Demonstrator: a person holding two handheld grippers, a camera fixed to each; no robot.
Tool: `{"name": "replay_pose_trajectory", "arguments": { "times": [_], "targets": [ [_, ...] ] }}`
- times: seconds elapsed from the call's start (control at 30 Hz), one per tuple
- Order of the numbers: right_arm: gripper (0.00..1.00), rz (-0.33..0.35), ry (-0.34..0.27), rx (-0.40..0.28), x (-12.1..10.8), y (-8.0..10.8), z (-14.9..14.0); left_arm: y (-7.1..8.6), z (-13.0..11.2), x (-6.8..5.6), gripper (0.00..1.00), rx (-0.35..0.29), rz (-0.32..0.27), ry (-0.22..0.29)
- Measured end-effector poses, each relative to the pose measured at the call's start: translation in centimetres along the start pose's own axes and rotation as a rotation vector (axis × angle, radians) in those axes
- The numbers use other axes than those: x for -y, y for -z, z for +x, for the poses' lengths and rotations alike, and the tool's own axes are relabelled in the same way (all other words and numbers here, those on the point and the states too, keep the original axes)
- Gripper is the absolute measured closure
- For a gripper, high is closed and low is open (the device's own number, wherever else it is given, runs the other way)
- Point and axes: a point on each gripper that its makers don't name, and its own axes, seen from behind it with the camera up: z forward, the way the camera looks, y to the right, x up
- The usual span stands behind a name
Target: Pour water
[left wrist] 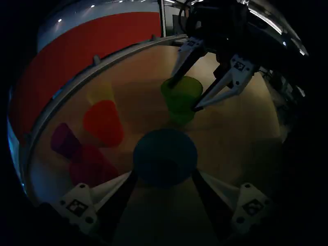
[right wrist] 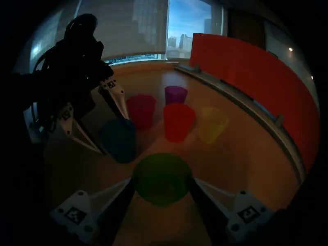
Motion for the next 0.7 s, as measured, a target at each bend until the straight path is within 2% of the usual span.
{"name": "replay_pose_trajectory", "arguments": {
  "times": [0.37, 0.7],
  "targets": [
    [0.08, -0.003, -0.025, -0.002, -0.2, -0.6, -0.7, 1.1, -2.0, 0.2, 0.04, 0.01, 0.031, 0.026],
    [0.06, -0.01, -0.047, -0.003, -0.2, -0.4, -1.1, 2.3, -3.0, 0.3, 0.04, 0.006, 0.049, 0.054]
  ]
}}
